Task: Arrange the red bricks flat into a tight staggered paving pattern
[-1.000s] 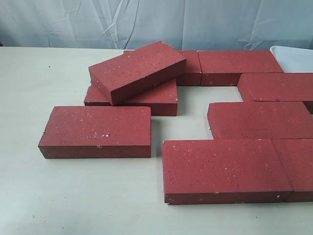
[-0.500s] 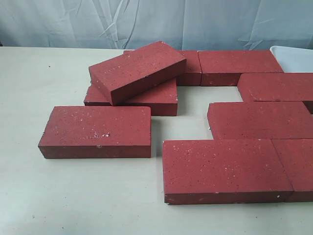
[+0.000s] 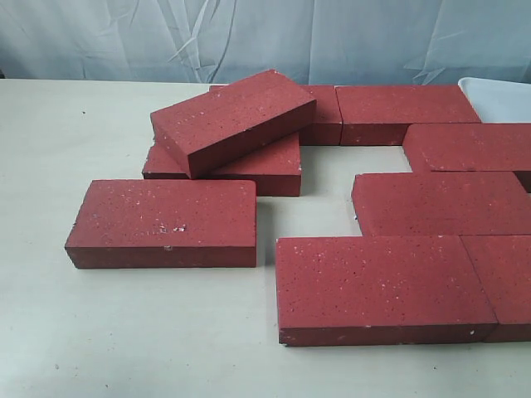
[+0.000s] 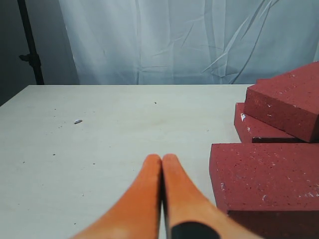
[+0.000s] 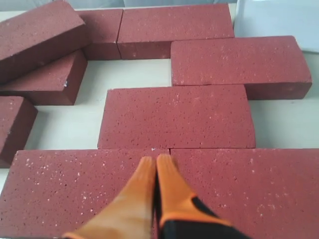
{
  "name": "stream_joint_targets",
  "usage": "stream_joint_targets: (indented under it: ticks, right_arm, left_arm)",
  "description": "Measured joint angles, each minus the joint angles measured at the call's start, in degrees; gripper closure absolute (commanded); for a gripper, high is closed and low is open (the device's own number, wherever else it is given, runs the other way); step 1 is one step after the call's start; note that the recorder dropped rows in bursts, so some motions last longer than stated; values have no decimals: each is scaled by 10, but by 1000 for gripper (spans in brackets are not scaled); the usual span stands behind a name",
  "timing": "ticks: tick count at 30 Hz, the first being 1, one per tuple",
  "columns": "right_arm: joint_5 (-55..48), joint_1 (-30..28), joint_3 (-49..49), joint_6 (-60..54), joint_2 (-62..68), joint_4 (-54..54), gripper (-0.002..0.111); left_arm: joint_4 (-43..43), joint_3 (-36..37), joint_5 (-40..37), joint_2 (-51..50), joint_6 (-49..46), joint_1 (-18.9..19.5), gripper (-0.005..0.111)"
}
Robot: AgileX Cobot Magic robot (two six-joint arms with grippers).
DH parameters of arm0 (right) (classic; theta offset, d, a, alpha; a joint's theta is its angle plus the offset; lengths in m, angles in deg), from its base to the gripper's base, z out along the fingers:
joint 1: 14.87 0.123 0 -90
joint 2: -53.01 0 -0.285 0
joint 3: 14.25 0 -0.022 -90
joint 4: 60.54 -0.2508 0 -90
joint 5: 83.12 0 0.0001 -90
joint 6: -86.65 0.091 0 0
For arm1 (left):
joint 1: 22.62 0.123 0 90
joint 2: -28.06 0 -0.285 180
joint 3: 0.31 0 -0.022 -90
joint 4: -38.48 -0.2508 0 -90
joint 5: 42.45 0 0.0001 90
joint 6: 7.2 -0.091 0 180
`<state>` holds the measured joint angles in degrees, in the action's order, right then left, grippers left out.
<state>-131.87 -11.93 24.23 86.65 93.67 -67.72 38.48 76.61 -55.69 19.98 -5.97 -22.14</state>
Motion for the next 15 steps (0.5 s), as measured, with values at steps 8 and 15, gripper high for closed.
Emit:
stream_joint_targets:
  ticks: [8, 15]
  right_arm:
    - [1, 0, 0, 0, 49, -1, 108]
    - [26, 0, 0, 0, 100, -2, 108]
  left_arm:
    - [0, 0, 0, 0, 0, 0, 107]
    - [0, 0, 0, 0, 0, 0, 107]
